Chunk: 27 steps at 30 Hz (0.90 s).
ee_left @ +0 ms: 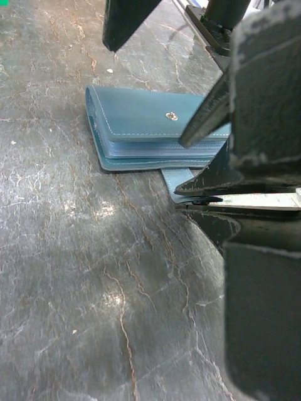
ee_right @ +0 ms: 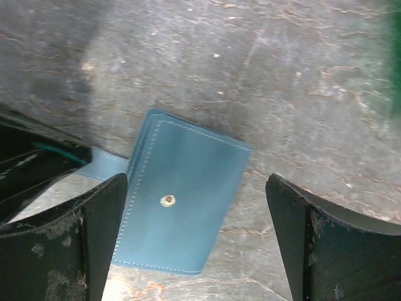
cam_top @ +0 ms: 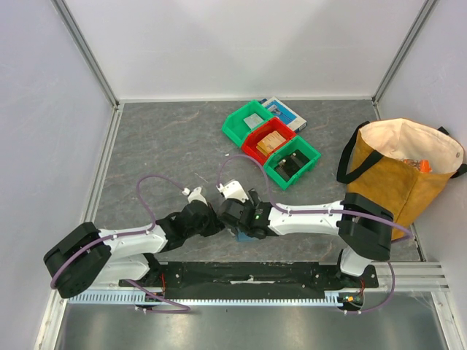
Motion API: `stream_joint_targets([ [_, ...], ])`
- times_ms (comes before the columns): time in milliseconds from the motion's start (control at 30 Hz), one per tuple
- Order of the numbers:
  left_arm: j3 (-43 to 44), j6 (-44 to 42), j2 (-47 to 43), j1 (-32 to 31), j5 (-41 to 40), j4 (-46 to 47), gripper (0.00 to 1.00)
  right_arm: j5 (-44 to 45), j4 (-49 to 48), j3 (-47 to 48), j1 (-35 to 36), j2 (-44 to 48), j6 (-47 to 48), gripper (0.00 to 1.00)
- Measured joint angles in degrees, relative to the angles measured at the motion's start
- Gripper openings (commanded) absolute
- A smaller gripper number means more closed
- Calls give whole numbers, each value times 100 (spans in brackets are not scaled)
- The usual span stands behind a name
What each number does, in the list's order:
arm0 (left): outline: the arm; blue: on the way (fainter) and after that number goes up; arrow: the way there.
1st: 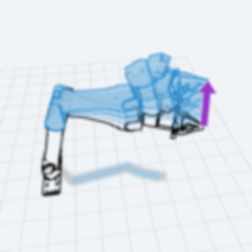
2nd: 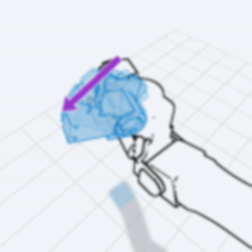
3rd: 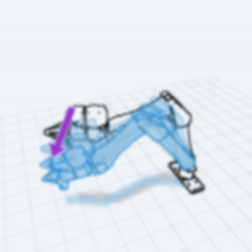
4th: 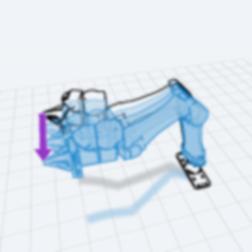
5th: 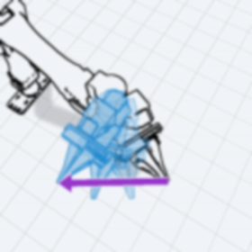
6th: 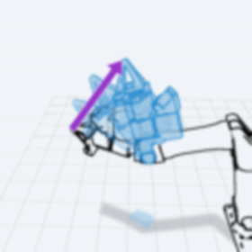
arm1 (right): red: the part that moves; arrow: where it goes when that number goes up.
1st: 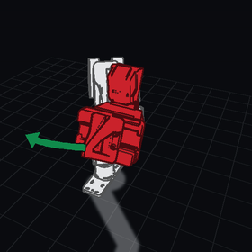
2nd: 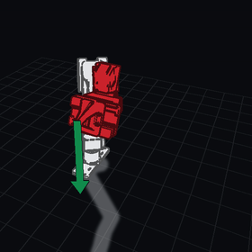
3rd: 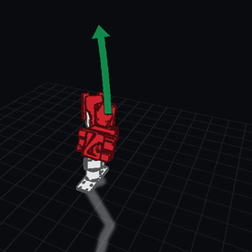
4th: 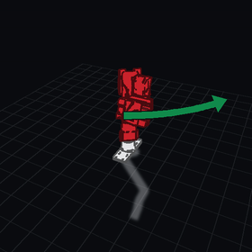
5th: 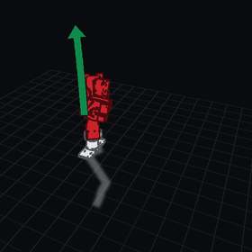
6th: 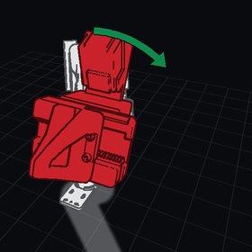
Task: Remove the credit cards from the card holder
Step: Open the card holder at the center of the board.
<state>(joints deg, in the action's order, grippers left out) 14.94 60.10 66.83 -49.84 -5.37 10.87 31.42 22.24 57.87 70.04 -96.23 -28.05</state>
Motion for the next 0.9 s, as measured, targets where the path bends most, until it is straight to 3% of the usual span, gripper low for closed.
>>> stream_joint_targets([
  [533, -13, 7, -7, 92, 251, -2, 2, 968, 699, 0, -162, 625, -15, 92],
  [900, -4, -26, -138, 238, 254, -223, 2, 890, 702, -1147, -835, 1443, 28, 71],
])
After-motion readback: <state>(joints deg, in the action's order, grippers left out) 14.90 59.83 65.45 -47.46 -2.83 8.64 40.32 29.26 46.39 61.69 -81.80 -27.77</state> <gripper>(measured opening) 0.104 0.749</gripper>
